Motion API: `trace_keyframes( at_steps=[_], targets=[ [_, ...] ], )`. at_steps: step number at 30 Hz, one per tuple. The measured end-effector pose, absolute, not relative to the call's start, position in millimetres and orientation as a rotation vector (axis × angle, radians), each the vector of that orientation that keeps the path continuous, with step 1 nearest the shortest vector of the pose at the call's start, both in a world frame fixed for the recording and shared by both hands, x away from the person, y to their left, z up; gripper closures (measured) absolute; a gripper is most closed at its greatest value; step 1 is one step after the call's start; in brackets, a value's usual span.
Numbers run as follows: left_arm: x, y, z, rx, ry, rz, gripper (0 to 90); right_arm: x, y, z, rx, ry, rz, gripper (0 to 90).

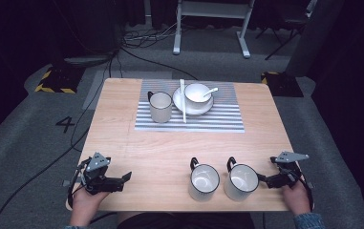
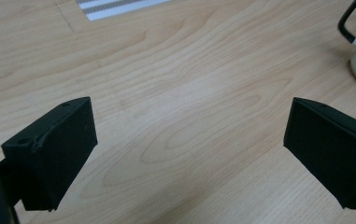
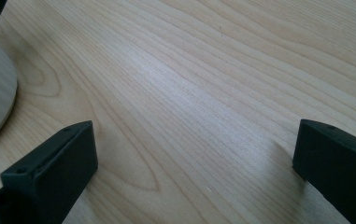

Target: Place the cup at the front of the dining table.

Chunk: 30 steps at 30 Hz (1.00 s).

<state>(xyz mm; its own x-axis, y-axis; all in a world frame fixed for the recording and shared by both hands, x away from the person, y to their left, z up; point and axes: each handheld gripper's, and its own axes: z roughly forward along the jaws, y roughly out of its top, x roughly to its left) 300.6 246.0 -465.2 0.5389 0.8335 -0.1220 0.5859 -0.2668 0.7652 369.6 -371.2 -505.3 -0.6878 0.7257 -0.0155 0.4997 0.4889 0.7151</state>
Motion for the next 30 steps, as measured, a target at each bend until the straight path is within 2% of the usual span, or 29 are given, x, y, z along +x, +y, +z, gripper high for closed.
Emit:
trace_keyframes(
  at_steps=[6, 11, 18, 23, 27, 30],
  targets=[
    [301, 247, -480, 2.029, 1.22, 0.359, 2.9, 370, -371, -505, 1.033, 2.423, 1.01, 0.0],
    [298, 246, -491, 2.15, 1.253, 0.361, 4.1, 370, -371, -505, 1.032, 2.423, 1.011, 0.0],
    [296, 244, -496, 2.144, 1.283, 0.325, 3.9, 369, -372, -505, 1.03, 2.428, 1.011, 0.0],
    [292, 238, -499, 2.189, 1.262, 0.395, 1.6, 369, -372, -505, 1.026, 2.432, 1.009, 0.1],
    [286, 238, -511, 2.072, 1.218, 0.474, 0.0, 369, -372, -505, 1.03, 2.43, 1.01, 0.1],
    [284, 235, -513, 2.052, 1.228, 0.491, 0.0, 369, -372, -505, 1.029, 2.428, 1.01, 0.0]
  ],
)
